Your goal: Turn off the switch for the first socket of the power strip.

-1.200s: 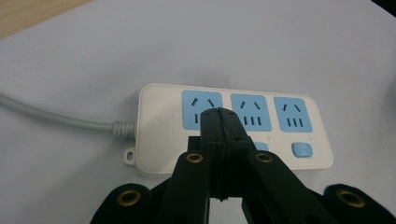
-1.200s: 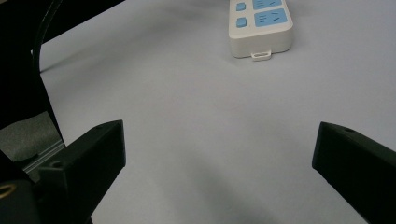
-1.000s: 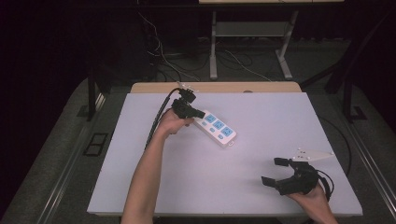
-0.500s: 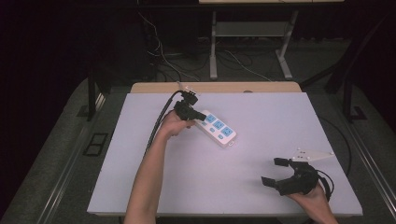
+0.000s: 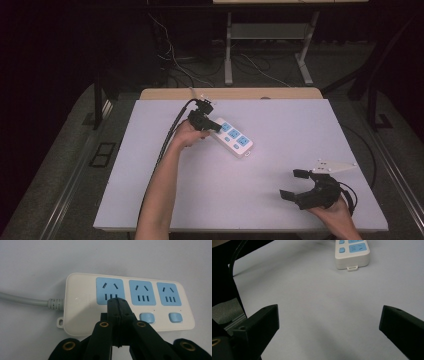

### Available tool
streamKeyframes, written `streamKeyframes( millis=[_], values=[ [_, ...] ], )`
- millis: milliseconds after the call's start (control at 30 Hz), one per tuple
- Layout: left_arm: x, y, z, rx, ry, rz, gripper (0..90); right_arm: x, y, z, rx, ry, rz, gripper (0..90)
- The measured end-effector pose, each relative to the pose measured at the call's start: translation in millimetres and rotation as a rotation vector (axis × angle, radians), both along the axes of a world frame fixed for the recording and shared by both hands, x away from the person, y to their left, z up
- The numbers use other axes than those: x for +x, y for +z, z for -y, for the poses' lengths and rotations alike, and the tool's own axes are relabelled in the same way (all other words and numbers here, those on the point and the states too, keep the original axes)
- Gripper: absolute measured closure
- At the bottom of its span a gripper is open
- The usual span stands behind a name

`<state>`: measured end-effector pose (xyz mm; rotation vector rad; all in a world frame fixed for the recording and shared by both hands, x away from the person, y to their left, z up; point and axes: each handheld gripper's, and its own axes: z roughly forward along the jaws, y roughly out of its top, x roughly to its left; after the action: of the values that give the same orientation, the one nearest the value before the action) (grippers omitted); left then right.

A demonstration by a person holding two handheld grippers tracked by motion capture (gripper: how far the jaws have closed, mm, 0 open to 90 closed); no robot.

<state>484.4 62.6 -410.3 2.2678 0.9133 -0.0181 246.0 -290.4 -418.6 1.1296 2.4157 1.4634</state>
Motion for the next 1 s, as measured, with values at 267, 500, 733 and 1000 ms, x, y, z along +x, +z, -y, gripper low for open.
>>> streamKeyframes(
  millis=[267, 500, 733, 1000],
  values=[
    [0.5, -3.4, 1.0, -0.007, -0.002, -0.007, 89.3, 0.0, -0.1, 0.1, -0.001, 0.001, 0.001, 2.5],
    [1.0, -3.9, 0.5, -0.012, 0.006, -0.018, 89.5, -0.3, 0.0, -0.1, -0.002, 0.002, 0.002, 2.5],
    [1.7, -6.1, -3.0, -0.038, 0.005, -0.026, 89.7, -1.4, 0.6, 0.7, -0.002, -0.002, 0.006, 2.5],
    [0.2, -6.4, -1.6, -0.024, 0.014, -0.022, 89.9, -2.1, 1.3, 0.4, -0.004, 0.002, 0.011, 2.4]
  ],
)
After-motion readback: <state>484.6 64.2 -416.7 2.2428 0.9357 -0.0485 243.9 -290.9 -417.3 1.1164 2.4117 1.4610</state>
